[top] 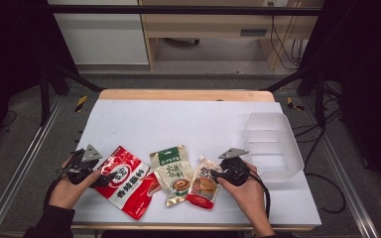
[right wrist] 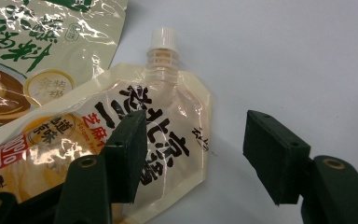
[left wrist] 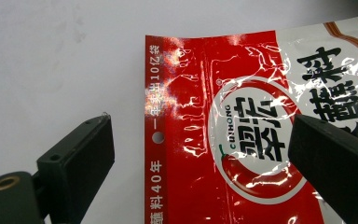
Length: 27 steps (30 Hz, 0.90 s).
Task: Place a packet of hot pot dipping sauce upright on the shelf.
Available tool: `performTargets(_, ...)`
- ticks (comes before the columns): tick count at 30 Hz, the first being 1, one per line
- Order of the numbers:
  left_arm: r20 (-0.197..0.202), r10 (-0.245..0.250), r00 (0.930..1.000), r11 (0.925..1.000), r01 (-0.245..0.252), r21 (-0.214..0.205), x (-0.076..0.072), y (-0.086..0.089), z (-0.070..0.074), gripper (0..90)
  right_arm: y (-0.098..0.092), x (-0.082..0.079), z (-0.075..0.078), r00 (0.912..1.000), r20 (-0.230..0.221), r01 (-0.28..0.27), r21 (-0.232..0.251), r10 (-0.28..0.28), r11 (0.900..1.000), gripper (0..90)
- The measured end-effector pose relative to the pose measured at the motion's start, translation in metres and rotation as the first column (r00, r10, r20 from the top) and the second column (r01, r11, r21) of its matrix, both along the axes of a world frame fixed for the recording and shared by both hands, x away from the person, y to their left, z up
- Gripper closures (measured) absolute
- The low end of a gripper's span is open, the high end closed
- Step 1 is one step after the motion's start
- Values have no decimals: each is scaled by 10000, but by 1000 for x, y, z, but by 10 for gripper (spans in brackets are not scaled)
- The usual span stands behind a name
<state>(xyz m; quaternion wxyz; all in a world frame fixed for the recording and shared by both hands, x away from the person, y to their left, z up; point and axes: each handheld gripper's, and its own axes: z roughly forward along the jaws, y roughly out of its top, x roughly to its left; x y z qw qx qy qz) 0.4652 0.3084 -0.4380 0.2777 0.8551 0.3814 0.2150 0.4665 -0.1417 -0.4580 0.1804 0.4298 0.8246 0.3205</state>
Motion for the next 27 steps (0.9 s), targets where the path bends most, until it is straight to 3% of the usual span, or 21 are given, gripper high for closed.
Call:
performTargets(5,-31,-127,9999,9999,127,69,-1,-2,1,73,1,1,-2,9999,-88,-115,33,116,9999,466)
performTargets(16,22,-430,9991,9990,429,116,-2,-9,5,74,5,7,-9,9990,-418,-149,-4,149,9999,478)
performTargets(24,-26,-595,9982,9981,595,159,-3,-15,4,75,4,10,-13,9955,-942,23,462,21,9989,495)
performTargets(27,-52,-661,9978,9977,661,167,-3,-16,5,75,3,8,-14,9957,-924,20,553,31,9985,541)
